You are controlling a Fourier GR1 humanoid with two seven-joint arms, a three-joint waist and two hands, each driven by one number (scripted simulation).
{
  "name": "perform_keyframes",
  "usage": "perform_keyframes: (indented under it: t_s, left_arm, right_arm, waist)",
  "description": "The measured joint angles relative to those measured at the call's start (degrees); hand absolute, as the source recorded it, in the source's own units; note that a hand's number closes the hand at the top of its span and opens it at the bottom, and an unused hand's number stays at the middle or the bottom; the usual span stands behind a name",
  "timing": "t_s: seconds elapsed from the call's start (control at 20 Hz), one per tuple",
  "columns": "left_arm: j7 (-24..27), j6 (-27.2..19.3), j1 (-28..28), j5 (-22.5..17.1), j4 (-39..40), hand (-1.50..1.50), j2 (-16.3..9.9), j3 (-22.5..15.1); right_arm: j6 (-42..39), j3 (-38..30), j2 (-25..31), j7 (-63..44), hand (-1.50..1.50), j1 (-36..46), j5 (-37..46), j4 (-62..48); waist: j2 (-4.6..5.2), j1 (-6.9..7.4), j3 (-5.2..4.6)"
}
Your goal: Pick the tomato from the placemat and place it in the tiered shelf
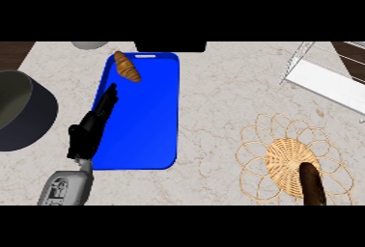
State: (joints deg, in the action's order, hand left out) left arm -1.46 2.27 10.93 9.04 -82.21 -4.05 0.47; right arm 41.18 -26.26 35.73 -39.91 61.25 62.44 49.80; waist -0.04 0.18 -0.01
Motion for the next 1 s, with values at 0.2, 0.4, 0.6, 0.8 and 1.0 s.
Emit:
perform_keyframes:
  t_s: [0.2, 0.4, 0.6, 0.8, 1.0]
  left_arm:
    - [-0.03, 0.20, -0.88, -0.16, -0.75, 0.00, -0.18, 0.05]
    - [-0.71, -0.87, -1.23, 0.25, -1.15, 0.00, 0.47, -0.01]
    - [-0.58, -1.01, -1.57, 0.30, -1.03, 0.00, 0.38, 0.17]
    - [-0.25, -0.38, -3.20, -0.56, -1.86, 0.00, -0.78, 1.37]
    - [0.11, -0.65, -4.03, -0.72, -1.81, 0.00, -0.99, 2.01]
  right_arm:
    - [2.28, -2.11, 0.42, -1.03, -1.50, -0.56, -1.39, 5.91]
    - [-0.41, -4.50, 2.81, -5.89, -1.50, -2.26, -0.84, 13.74]
    - [-6.78, -7.81, 4.17, -12.62, -1.50, -6.47, -1.17, 22.30]
    - [-15.66, -11.28, 4.85, -17.36, -1.50, -13.46, -3.88, 31.95]
    - [-25.10, -14.78, 5.02, -19.45, -1.50, -21.30, -7.82, 43.46]
  waist:
    - [-0.19, -0.34, -0.01]
    - [-0.46, -1.14, -0.03]
    - [-0.72, -2.05, -0.07]
    - [-1.13, -3.24, -0.05]
    - [-1.38, -4.47, -0.05]
